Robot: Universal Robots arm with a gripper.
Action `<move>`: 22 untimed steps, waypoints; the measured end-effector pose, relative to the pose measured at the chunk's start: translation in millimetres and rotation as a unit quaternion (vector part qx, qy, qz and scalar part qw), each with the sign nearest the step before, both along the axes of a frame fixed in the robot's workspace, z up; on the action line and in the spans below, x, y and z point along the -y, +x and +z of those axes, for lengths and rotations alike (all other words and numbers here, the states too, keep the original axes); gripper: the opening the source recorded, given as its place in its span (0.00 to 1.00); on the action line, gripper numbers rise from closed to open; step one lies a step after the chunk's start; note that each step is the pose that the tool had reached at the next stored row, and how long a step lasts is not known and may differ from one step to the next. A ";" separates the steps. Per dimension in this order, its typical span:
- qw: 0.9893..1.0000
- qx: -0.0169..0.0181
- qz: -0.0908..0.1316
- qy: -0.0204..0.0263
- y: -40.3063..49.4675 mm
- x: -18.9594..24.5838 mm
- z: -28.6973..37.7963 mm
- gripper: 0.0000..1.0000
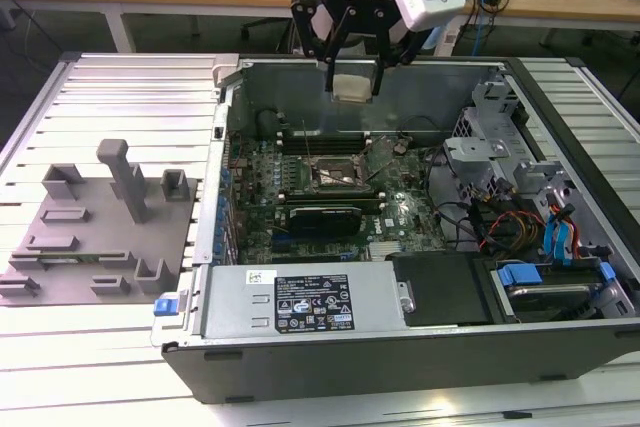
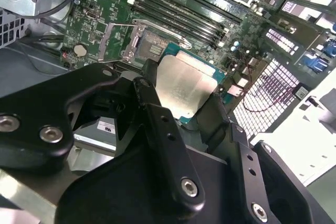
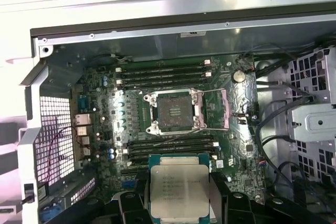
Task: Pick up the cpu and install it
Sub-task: 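Pick up the cpu and move it towards the insertion slot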
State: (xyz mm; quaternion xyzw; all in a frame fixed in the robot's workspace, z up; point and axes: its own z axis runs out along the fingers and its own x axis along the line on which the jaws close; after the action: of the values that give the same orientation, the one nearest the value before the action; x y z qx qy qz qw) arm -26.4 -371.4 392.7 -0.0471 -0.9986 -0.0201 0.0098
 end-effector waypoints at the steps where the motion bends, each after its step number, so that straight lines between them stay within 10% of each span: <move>1: 1.000 -0.001 0.000 0.000 0.3 -0.7 -1.6 0.54; 8: 1.000 -0.010 -0.003 0.000 1.9 -14.7 -18.8 0.54; 22: 1.000 -0.016 -0.003 -0.001 6.5 -15.9 -29.4 0.54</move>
State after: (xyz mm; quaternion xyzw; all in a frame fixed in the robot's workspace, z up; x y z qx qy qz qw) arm -19.9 -355.5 363.3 -0.0501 -0.9982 -0.0189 0.0254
